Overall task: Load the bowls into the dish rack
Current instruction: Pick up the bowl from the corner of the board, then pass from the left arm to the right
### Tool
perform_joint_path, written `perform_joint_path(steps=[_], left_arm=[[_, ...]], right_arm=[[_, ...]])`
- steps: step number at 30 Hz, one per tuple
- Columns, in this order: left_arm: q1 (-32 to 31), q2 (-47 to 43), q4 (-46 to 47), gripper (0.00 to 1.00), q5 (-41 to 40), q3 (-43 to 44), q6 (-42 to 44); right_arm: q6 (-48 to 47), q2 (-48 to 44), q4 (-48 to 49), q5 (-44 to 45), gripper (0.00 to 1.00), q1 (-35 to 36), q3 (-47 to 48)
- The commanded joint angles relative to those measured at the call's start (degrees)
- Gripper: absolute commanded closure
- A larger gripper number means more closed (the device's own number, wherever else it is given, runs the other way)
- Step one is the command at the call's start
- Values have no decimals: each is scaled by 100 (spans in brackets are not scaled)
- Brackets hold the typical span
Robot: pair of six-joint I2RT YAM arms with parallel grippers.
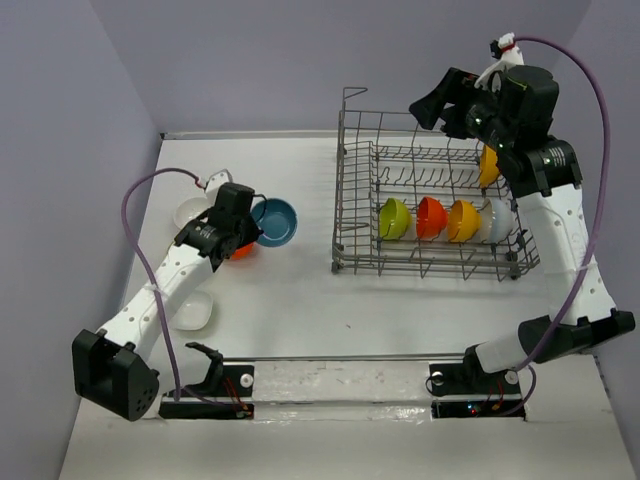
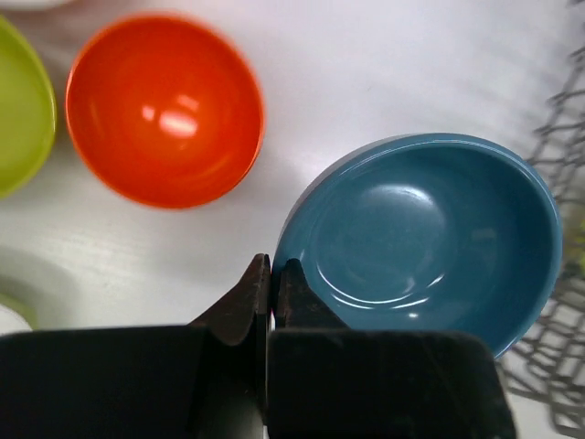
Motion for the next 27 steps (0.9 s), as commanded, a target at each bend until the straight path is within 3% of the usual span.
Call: perform_joint_path(steps=[1,8,13,27], left_arm=[[48,-83,66,100,-440,1096,486],[65,523,304,100,-546,2522,848],[56,875,313,100,-282,3243,1076],[-83,1271,304,100,-36,3806,1024]], right_arm=[[66,477,-243,-461,18,551,1058],[-31,1357,-780,400,19,1738,2247],[-215,2122,-1045,1784,23,2545,2670],[-470,3036,-931,3028,29,3189,3242]])
